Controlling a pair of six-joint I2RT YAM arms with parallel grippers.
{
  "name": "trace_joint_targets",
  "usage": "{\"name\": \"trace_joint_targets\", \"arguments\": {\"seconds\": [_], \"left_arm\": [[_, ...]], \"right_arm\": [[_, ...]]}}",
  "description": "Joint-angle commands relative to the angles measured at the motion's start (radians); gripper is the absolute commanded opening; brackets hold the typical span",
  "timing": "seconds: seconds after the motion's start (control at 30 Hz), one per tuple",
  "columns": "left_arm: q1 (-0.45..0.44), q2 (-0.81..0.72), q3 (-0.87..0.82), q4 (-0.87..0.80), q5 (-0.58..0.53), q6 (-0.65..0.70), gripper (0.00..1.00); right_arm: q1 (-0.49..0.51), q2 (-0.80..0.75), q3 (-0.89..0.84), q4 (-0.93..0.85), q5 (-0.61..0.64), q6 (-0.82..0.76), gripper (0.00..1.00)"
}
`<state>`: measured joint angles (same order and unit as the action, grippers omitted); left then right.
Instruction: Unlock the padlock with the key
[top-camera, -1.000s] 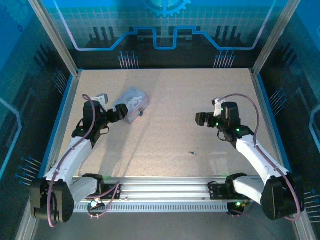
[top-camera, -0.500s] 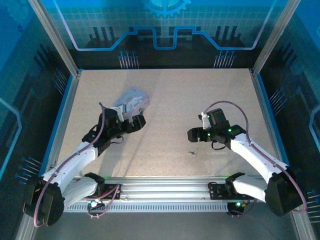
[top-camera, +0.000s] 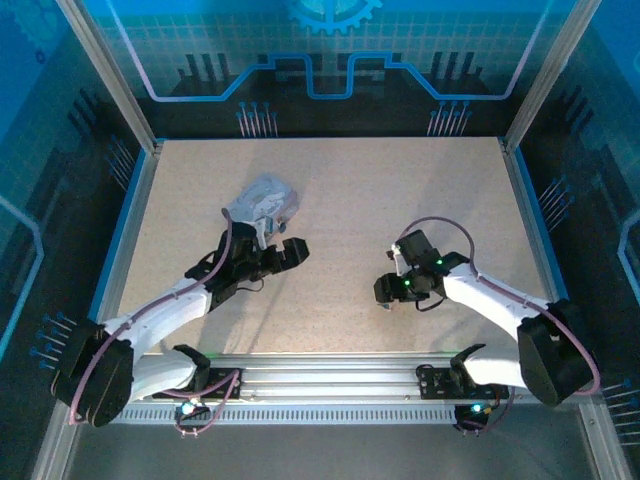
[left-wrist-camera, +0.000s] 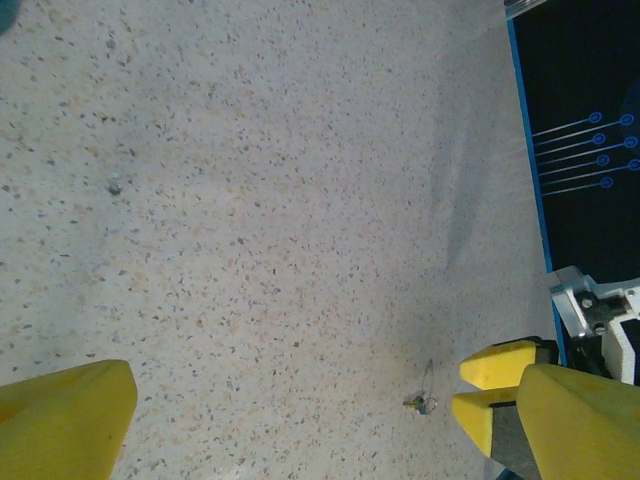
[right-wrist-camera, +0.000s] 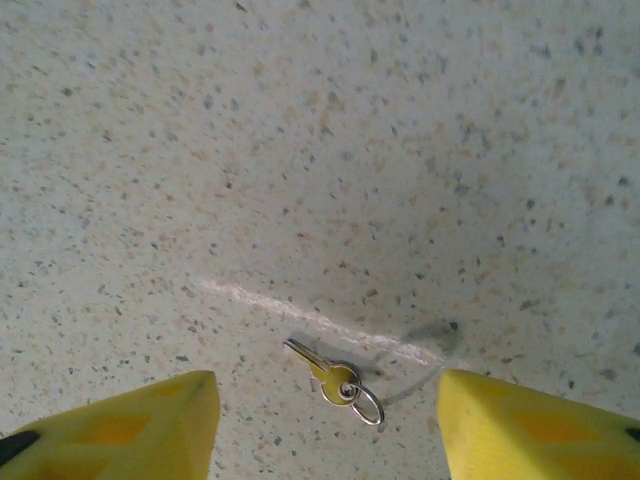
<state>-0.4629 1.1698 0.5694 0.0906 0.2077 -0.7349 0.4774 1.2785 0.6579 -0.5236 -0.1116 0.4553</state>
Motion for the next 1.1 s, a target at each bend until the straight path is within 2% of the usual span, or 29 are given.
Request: {"name": "trace_joint_targets", "arguments": {"seconds": [0.0, 0.57, 1.07], "left_arm": [[-0.016, 0.023, 0.005, 0.035, 0.02, -0.014, 0.99], [-0.017, 0.044, 0.027, 0.015, 0.013, -0.005, 0.99], [-0.017, 0.059, 0.041, 0.013, 0.01, -0.004, 0.99]], "right_arm": [[0.016, 0.029, -0.019, -0.013, -0.016, 0.038, 0.57], [0.032, 0.15, -0.005, -0.021, -0.019, 0.051, 0.28], [0.044, 0.137, -0.009, -0.03, -0.039, 0.061, 0.05]]}}
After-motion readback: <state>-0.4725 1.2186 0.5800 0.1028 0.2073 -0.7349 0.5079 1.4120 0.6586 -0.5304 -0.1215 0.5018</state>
